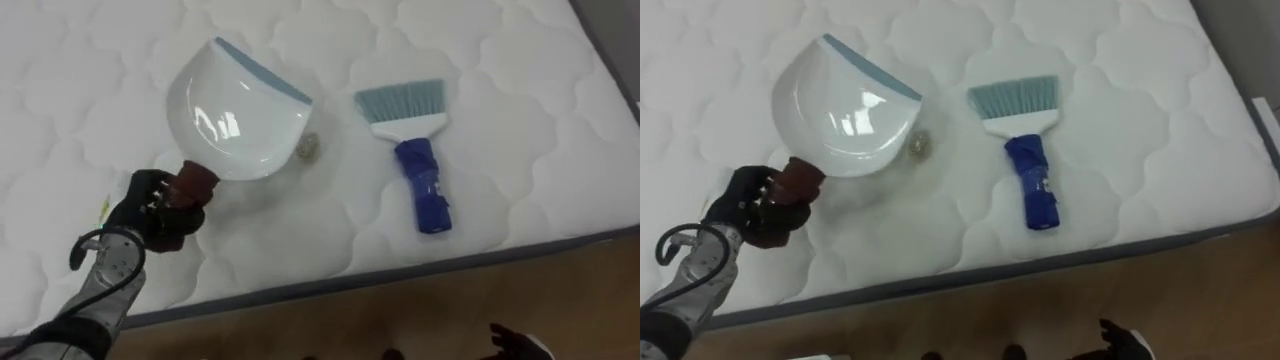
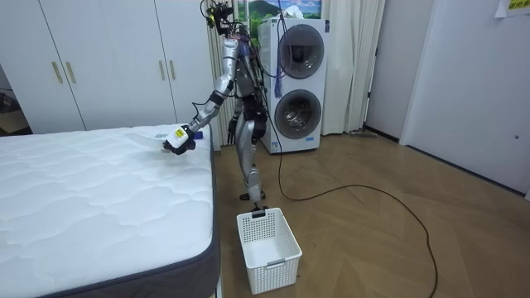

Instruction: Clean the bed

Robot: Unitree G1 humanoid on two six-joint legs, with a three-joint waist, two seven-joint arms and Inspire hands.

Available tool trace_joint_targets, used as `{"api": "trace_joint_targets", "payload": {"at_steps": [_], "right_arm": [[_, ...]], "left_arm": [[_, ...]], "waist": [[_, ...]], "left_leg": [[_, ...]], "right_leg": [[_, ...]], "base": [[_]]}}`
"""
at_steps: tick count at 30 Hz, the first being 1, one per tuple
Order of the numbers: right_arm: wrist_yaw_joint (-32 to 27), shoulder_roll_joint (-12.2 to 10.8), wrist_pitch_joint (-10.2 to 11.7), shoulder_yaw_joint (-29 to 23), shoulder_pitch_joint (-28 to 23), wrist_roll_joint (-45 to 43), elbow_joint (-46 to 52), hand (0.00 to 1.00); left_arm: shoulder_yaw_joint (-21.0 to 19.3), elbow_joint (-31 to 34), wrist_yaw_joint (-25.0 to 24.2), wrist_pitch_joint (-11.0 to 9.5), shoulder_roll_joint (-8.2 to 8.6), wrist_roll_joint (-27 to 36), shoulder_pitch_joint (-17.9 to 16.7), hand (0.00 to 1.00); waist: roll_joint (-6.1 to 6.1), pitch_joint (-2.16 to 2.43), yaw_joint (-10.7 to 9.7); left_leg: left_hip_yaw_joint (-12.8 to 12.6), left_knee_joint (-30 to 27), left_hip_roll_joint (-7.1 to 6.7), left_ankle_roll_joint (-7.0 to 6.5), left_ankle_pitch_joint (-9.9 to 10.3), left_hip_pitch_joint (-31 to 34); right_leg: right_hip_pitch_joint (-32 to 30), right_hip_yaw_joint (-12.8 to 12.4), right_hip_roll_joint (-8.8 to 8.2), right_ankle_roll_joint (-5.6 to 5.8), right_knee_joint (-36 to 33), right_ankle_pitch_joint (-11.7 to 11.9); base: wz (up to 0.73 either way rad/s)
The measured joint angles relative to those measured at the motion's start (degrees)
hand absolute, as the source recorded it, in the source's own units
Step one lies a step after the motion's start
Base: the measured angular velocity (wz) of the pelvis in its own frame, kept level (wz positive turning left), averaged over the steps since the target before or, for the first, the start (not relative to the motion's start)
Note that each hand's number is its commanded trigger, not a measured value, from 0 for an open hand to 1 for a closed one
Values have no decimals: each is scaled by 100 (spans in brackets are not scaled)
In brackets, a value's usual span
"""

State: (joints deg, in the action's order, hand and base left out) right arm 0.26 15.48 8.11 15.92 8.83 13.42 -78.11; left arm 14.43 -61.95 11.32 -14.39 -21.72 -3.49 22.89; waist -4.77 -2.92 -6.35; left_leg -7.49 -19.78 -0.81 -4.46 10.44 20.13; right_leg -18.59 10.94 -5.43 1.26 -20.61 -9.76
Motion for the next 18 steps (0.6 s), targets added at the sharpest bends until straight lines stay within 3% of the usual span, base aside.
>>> {"api": "trace_joint_targets", "payload": {"at_steps": [5, 14, 18], "right_arm": [[19, 115, 4, -45, -54, -51, 11, 0], [-92, 275, 23, -342, -44, -127, 78, 0], [-172, 304, 81, -341, -40, -113, 76, 0]], "left_arm": [[4, 51, -451, -12, -104, -2, -144, 100], [-3, 180, -869, -30, -388, -69, -423, 100], [-2, 205, -967, -40, -397, -61, -525, 100]], "waist": [[-111, 23, 93], [-103, 33, 220], [-82, 115, 310]], "left_leg": [[-22, -1, 4, 0, 0, 31], [-31, 4, 1, -2, -1, 65], [-64, 4, 6, -6, -3, 36]], "right_leg": [[-40, -9, -2, 0, -18, 0], [-68, 32, -13, 0, -18, 0], [-52, -2, -12, 0, -19, 0]], "base": [[0], [2], [-4]]}}
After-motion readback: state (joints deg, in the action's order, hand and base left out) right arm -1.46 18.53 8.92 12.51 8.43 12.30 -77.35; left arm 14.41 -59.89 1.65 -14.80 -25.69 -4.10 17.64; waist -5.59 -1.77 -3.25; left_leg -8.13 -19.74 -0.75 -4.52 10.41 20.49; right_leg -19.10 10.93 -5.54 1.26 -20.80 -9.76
